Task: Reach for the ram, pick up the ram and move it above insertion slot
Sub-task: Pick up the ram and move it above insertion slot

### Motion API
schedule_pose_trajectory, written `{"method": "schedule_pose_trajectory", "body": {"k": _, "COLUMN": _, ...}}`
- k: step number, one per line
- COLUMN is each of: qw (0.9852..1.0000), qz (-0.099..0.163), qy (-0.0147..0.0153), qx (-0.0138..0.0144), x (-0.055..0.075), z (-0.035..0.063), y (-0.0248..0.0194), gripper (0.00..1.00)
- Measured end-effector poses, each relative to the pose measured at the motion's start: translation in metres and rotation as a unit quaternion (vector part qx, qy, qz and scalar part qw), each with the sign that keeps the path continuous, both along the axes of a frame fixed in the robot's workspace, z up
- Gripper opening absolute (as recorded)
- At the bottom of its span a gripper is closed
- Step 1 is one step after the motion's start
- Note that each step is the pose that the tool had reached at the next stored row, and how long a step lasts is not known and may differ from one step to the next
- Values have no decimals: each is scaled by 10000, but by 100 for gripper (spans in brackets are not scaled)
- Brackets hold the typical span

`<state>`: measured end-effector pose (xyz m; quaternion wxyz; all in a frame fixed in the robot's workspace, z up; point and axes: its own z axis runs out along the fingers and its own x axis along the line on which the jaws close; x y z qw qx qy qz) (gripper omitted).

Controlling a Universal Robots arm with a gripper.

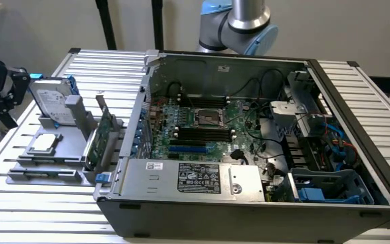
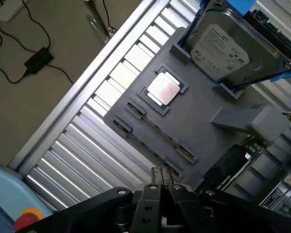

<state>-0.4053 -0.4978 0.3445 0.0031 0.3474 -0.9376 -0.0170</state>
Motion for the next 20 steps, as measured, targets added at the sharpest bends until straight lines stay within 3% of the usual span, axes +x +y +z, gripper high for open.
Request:
{"method": "schedule_pose_trajectory", "body": {"k": 5, "qw": 9990, "qz": 449, "qy": -13, "qx": 0, "x": 0, "z": 0, "y": 0, "gripper": 11}}
{"method": "schedule_pose_trajectory", "body": {"k": 10, "qw": 9959, "qz": 909, "qy": -28, "qx": 0, "x": 0, "z": 0, "y": 0, "gripper": 11}}
{"method": "schedule_pose_trajectory", "body": {"k": 15, "qw": 9908, "qz": 1355, "qy": -45, "qx": -1, "x": 0, "z": 0, "y": 0, "gripper": 11}}
{"method": "schedule_pose_trajectory", "body": {"k": 20, "qw": 9835, "qz": 1807, "qy": -64, "qx": -1, "x": 0, "z": -1, "y": 0, "gripper": 11}}
